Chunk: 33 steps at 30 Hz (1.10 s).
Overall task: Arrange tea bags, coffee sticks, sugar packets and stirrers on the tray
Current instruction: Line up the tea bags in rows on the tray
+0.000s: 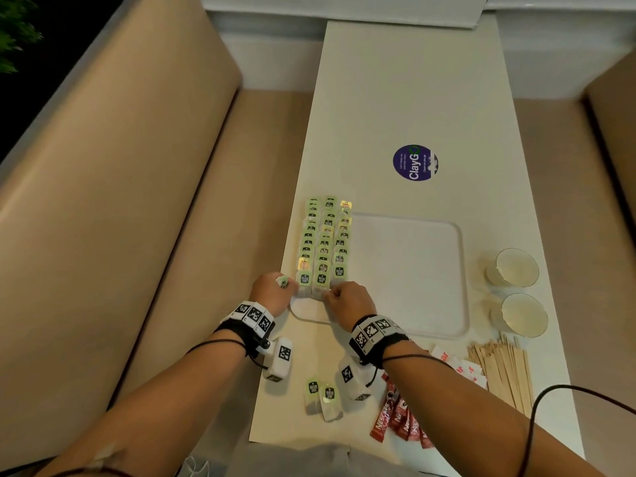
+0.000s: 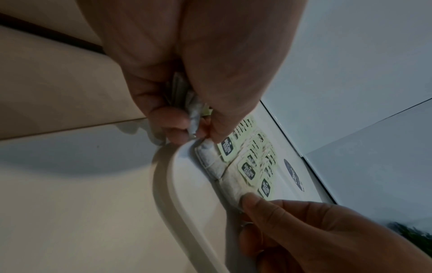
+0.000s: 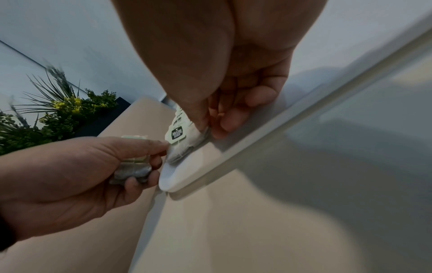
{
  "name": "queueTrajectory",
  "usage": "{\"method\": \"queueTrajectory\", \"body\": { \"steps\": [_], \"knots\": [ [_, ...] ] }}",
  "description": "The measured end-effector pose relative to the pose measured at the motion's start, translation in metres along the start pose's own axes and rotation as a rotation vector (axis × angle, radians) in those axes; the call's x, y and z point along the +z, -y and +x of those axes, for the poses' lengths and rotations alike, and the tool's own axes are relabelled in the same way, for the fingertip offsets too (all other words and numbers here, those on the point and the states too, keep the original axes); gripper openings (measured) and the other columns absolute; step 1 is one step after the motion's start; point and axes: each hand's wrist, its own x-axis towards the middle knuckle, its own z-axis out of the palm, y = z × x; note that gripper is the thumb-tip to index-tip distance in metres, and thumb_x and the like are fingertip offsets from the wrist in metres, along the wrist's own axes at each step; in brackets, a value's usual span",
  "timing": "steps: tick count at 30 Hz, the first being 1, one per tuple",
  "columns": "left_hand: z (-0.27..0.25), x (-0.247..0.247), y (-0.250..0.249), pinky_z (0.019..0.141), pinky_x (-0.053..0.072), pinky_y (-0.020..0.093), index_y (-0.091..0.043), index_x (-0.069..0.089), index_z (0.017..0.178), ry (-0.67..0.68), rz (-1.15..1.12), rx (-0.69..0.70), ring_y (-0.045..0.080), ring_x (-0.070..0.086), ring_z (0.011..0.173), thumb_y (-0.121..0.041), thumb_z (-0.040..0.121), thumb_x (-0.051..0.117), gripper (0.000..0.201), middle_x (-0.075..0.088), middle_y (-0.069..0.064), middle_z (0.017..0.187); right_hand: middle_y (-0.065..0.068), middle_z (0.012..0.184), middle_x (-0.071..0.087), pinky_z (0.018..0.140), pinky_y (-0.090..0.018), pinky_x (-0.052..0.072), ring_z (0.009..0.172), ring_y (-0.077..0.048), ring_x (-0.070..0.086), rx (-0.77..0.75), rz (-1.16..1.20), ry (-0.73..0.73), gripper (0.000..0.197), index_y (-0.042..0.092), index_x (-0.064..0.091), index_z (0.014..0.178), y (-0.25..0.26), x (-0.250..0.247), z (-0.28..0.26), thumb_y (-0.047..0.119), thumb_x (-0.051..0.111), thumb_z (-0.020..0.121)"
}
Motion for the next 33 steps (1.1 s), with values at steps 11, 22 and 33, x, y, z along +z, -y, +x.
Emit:
{"method": "queueTrajectory", "body": {
  "steps": [11, 22, 33],
  "knots": [
    [-0.007, -0.004, 0.0, 0.058, 0.054, 0.036, -0.009, 0.067, 0.085, 0.011, -0.217, 0.014, 0.021, 0.061, 0.057, -0.029, 0.091, 0.069, 0.021, 0.07, 0.01, 0.07, 0.005, 0.079, 0.066, 0.062, -0.03, 0.046, 0.073, -0.019, 0.062, -0.031, 0.082, -0.071, 0.033, 0.025, 0.052, 0.069, -0.001, -0.001, -0.008, 0.046, 0.06, 0.093],
    [-0.032, -0.001, -0.002, 0.081, 0.059, 0.03, -0.005, 0.061, 0.124, 0.591, -0.492, 0.007, 0.024, 0.072, 0.097, 0.018, 0.09, 0.054, 0.041, 0.071, 0.015, 0.109, 0.012, 0.067, 0.061, 0.058, -0.014, 0.038, 0.061, 0.001, 0.054, -0.242, 0.22, 0.011, 0.019, 0.025, 0.07, 0.085, -0.006, -0.004, -0.028, 0.039, 0.064, 0.097],
    [-0.038, 0.0, -0.001, 0.081, 0.061, 0.034, -0.014, 0.066, 0.117, 0.505, -0.425, 0.112, 0.025, 0.071, 0.097, 0.003, 0.09, 0.069, 0.032, 0.07, 0.017, 0.117, 0.011, 0.077, 0.066, 0.063, -0.018, 0.041, 0.066, 0.001, 0.057, -0.21, 0.196, 0.078, 0.025, 0.019, 0.072, 0.09, -0.021, -0.002, -0.043, 0.043, 0.068, 0.093]
  ]
}}
